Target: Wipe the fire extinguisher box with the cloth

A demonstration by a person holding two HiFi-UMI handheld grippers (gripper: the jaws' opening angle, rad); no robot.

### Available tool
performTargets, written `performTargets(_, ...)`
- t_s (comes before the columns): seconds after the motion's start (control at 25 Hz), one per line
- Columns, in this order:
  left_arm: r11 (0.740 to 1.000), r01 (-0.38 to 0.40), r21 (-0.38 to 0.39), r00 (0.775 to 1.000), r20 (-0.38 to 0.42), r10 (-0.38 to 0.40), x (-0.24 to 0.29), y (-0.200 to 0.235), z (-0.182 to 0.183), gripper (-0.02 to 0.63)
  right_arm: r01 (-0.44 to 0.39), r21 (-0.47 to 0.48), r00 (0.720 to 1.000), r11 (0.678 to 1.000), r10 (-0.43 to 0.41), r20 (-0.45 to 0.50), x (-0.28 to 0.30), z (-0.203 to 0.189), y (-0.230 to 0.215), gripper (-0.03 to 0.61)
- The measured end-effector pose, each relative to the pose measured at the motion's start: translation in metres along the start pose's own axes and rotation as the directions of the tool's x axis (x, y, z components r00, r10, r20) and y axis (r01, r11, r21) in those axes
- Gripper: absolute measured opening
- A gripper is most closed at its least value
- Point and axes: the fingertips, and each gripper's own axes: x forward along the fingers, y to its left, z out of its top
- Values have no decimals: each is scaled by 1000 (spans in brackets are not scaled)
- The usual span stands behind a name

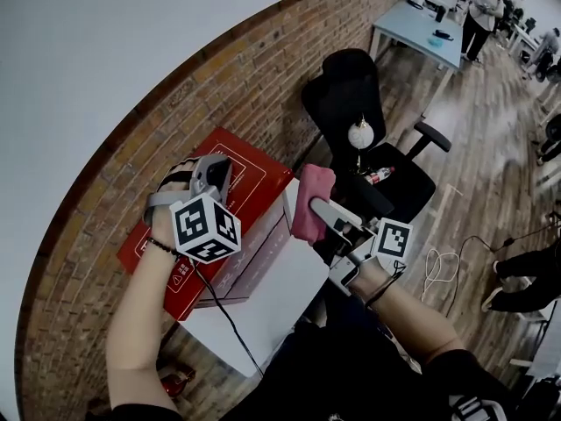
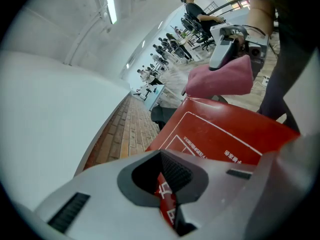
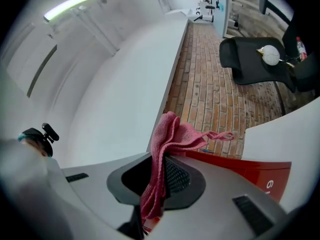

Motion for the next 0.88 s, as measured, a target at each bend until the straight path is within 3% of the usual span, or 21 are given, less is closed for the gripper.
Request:
performTargets(0.2, 1000, -1, 0, 1000, 3, 1, -1, -1, 0, 29, 21, 49, 994, 999, -26, 103, -3, -13, -1, 61)
performTargets(0.44, 1000, -1, 1, 1000, 4, 1, -1, -1, 0, 29, 30, 48, 987, 998, -38, 155, 6, -33, 0, 61)
performTargets(0.88, 999, 18, 30, 999, 48, -19, -4, -6, 8, 29, 35, 114, 983, 993, -55, 177, 30, -38, -15, 61)
